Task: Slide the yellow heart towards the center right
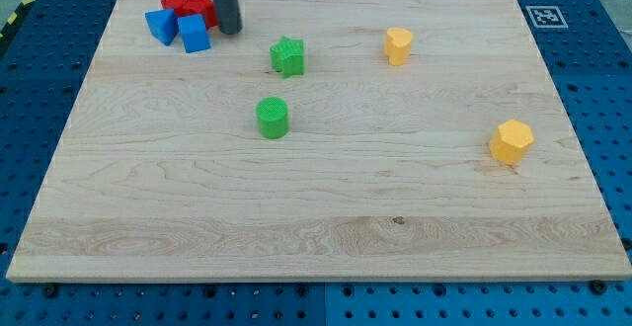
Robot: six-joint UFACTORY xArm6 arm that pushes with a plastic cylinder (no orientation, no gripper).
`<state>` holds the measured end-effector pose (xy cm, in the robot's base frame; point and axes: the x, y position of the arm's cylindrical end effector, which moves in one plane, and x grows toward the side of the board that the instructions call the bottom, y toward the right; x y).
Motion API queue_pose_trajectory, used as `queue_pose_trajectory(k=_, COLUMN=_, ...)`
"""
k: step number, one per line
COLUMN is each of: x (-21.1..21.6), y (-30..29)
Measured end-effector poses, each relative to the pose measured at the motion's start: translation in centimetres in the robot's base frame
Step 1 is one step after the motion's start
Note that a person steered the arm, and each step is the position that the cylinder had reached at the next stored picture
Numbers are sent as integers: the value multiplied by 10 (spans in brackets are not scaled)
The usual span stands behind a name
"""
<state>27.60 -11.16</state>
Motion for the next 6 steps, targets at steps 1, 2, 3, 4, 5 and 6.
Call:
queue_pose_trajectory(k=1, x=0, y=37)
queue_pose_trajectory(k=2, x=0, y=47)
queue_pose_trajectory(k=3, x=0, y=47)
queue_pose_trajectory(k=4, x=4, y=64)
queue_pose_trajectory(k=5, x=20, y=99)
queue_pose_trajectory(k=6, x=43, y=151)
